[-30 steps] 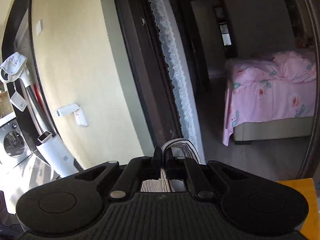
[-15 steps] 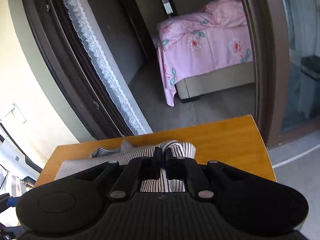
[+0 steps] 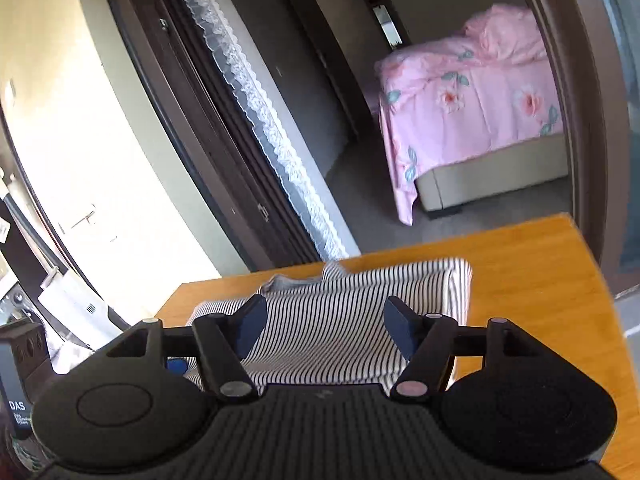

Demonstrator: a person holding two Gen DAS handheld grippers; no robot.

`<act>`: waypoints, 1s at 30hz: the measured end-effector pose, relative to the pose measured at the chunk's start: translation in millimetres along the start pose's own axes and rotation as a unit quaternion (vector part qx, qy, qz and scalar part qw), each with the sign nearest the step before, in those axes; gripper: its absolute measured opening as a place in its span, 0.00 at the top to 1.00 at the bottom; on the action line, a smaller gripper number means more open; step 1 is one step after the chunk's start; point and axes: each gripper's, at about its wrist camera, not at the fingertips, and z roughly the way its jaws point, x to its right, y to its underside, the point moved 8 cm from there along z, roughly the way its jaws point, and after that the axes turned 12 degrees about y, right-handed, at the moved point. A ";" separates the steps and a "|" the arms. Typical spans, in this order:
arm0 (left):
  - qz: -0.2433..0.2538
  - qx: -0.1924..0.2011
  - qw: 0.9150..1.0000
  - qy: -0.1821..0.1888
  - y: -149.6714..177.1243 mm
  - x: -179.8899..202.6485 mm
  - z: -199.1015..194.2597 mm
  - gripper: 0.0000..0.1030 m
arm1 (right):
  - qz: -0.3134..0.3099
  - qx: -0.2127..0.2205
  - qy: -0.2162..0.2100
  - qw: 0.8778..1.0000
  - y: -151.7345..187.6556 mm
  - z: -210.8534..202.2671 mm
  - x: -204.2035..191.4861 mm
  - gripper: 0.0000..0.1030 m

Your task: Fold clothes

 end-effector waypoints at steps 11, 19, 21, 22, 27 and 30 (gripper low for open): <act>-0.013 0.014 1.000 -0.019 -5.0 -2.4 -4.9 0.00 | -0.019 0.020 0.004 1.000 20.6 5.0 -10.8 0.17; -0.084 0.053 0.995 0.014 -17.0 -20.1 11.5 0.00 | 0.048 0.018 -0.074 0.996 18.7 2.0 -3.1 0.00; -0.087 0.059 0.994 0.019 -16.8 -20.4 8.9 0.00 | 0.074 0.022 -0.088 0.993 18.4 0.9 2.0 0.00; -0.087 0.059 0.994 0.019 -16.4 -20.3 8.8 0.00 | 0.082 0.021 -0.093 0.992 17.7 1.6 3.6 0.00; -0.082 0.055 0.995 0.013 -15.8 -17.7 9.9 0.00 | 0.078 0.001 -0.099 0.992 18.2 0.3 -0.2 0.00; -0.081 0.054 0.995 0.012 -15.4 -16.3 9.6 0.00 | 0.059 -0.021 -0.104 0.993 19.2 -8.1 -15.1 0.00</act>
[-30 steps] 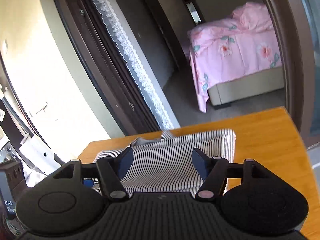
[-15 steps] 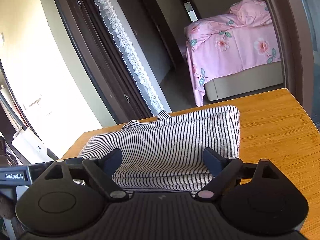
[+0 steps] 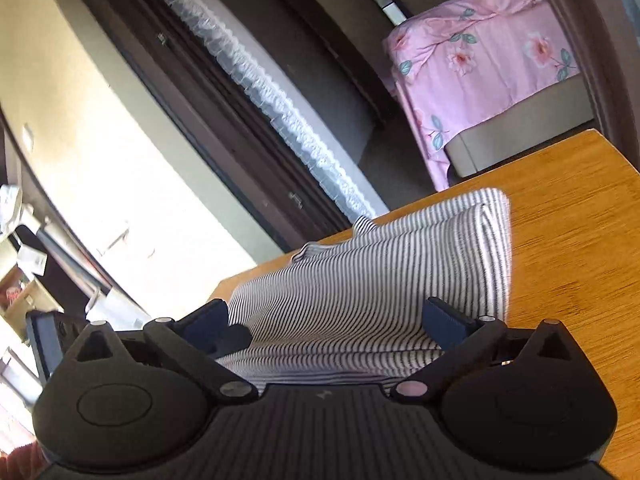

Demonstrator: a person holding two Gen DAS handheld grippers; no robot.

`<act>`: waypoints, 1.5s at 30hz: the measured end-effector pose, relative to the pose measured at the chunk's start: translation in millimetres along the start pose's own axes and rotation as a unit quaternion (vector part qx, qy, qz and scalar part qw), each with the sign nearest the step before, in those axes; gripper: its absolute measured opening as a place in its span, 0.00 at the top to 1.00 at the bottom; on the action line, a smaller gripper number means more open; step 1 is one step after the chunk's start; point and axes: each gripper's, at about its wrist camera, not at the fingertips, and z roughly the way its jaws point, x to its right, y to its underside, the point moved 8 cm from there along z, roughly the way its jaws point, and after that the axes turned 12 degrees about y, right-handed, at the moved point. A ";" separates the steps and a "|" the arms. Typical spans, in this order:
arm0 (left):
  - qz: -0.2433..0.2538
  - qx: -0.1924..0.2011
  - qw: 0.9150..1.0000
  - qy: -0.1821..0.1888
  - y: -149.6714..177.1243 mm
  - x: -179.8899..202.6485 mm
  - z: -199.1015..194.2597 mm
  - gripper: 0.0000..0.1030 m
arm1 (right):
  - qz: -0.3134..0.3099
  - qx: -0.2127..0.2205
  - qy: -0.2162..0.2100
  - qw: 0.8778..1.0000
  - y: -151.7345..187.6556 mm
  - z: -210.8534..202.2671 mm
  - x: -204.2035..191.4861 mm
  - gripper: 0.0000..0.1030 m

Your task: Fold clothes

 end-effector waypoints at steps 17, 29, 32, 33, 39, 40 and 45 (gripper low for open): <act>-0.004 -0.010 1.000 -0.018 -12.6 -1.1 -26.5 0.00 | -0.189 0.033 0.307 0.932 -33.1 -2.2 32.6 0.35; -0.048 -0.042 0.996 -0.057 -20.3 -46.7 -23.5 0.00 | -0.209 0.002 0.318 0.925 -41.4 19.9 33.6 0.45; -0.047 -0.024 0.996 -0.077 -33.1 -59.0 -46.5 0.00 | -0.210 0.017 0.288 0.934 -60.5 11.0 11.6 0.45; -0.046 -0.022 0.995 -0.090 -37.3 -63.2 -52.2 0.00 | -0.208 0.016 0.272 0.939 -65.5 12.3 3.5 0.46; -0.066 -0.024 0.994 -0.081 -38.9 -69.8 -68.4 0.00 | -0.200 -0.011 0.218 0.955 -64.4 67.9 -26.6 0.51; -0.064 -0.028 0.994 -0.080 -36.6 -68.9 -69.9 0.00 | -0.195 -0.017 0.213 0.957 -62.4 82.9 -28.0 0.51; -0.049 -0.042 0.995 -0.080 -26.1 -66.0 -87.1 0.00 | -0.179 -0.046 0.203 0.962 -54.5 142.3 -27.1 0.51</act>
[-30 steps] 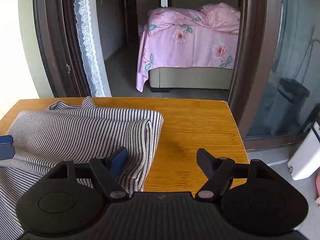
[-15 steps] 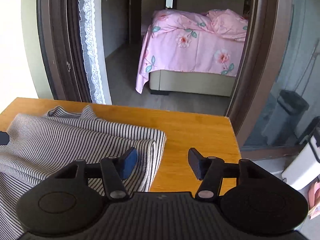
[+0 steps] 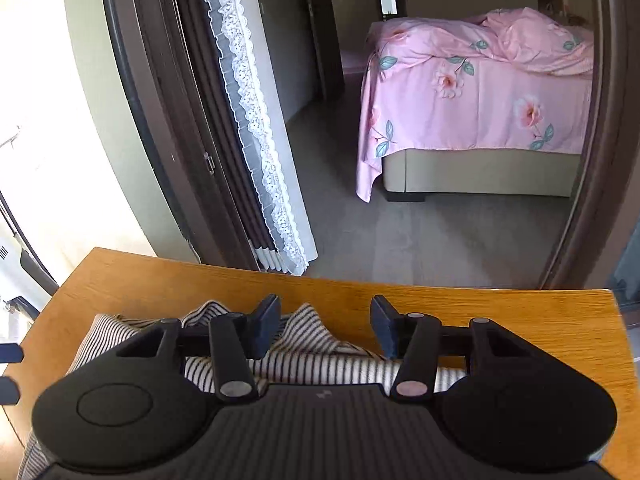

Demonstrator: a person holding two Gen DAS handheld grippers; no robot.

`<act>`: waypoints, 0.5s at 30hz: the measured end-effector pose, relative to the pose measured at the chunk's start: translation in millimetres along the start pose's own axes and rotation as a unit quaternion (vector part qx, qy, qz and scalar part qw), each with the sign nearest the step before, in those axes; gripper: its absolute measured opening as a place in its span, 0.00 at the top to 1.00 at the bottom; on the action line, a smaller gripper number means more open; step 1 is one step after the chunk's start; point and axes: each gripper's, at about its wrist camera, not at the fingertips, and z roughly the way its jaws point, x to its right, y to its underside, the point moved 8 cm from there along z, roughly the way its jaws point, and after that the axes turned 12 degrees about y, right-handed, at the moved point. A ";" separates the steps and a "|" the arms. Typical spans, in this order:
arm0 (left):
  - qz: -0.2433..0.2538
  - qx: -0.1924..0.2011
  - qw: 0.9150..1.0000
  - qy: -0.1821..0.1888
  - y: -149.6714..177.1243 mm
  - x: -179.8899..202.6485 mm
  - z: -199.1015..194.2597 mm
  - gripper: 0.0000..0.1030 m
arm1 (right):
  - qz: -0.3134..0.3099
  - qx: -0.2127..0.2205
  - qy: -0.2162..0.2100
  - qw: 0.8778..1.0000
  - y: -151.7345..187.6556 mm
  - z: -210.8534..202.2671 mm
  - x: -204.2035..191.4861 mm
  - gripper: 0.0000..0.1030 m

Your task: Fold clothes

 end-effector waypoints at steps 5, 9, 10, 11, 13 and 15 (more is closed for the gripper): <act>-0.012 0.004 1.000 -0.008 3.4 -13.5 -15.3 0.00 | -0.045 0.001 0.005 0.999 1.4 0.0 -17.5 0.94; -0.032 0.017 0.999 -0.008 -1.1 -18.8 -25.6 0.00 | -0.027 0.071 -0.047 0.996 -14.6 -91.4 -8.7 0.95; -0.034 0.023 0.999 -0.003 -3.3 -17.1 -29.0 0.00 | -0.023 0.085 -0.061 0.994 -15.1 -117.5 -4.7 0.95; -0.036 0.030 0.999 0.005 -5.1 -14.4 -32.9 0.00 | -0.025 0.100 -0.071 0.992 -10.9 -146.5 0.6 0.95; -0.039 0.043 0.998 0.024 -8.1 -6.1 -39.8 0.00 | -0.038 0.109 -0.084 0.990 7.9 -192.0 7.3 0.95; -0.040 0.053 0.997 0.041 -10.4 5.3 -45.5 0.00 | -0.046 0.101 -0.094 0.989 31.5 -219.8 6.2 0.95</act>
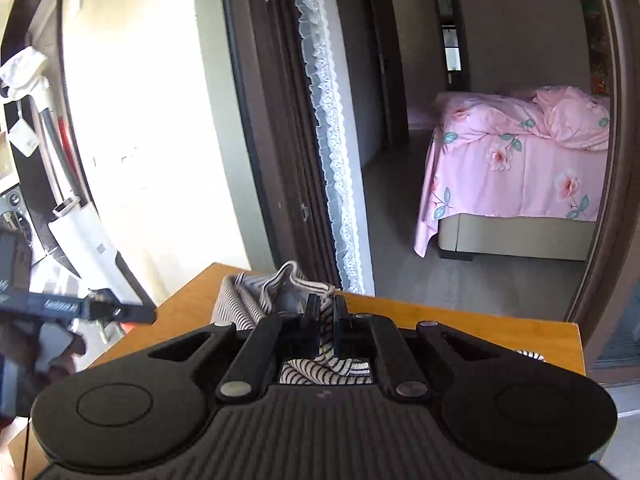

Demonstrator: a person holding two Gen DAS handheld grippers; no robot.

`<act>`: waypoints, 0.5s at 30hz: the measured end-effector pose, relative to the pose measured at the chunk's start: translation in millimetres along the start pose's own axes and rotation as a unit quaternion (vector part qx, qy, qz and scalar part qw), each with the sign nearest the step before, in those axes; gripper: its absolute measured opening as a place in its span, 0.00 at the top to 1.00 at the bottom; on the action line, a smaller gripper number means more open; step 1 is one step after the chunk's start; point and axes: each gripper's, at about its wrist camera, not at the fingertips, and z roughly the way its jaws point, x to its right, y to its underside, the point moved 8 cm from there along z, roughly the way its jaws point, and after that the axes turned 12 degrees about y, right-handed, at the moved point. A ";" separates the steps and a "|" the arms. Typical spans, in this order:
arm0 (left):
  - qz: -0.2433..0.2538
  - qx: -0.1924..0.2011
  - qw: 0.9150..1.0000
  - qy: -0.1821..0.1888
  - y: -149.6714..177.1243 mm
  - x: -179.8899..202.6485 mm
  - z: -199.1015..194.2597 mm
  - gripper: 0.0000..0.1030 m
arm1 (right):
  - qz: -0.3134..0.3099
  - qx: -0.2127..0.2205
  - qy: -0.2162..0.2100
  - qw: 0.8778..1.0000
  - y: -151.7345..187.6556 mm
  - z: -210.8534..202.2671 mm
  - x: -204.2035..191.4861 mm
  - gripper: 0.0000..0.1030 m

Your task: Fold clothes

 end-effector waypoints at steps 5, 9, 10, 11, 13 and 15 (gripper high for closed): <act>0.012 0.014 0.999 0.040 3.2 37.9 -16.2 0.00 | -0.014 -0.025 -0.026 0.999 55.8 -53.7 -22.8 0.95; 0.032 0.010 0.997 0.065 15.2 64.9 -29.9 0.00 | -0.025 -0.041 -0.043 0.998 94.4 -76.8 -39.1 0.95; 0.037 0.007 0.997 0.064 18.5 69.3 -31.6 0.00 | -0.028 -0.047 -0.053 0.997 103.9 -82.2 -43.9 0.95; 0.043 0.005 0.997 0.063 21.9 73.7 -33.4 0.00 | -0.030 -0.052 -0.062 0.996 110.5 -88.0 -47.8 0.94; 0.045 -0.004 0.997 0.064 28.5 79.6 -36.7 0.00 | -0.022 -0.053 -0.083 0.995 114.7 -103.4 -50.2 0.94; 0.047 -0.017 0.996 0.068 37.2 83.2 -42.0 0.00 | -0.001 -0.028 -0.072 0.997 104.9 -122.8 -37.1 0.93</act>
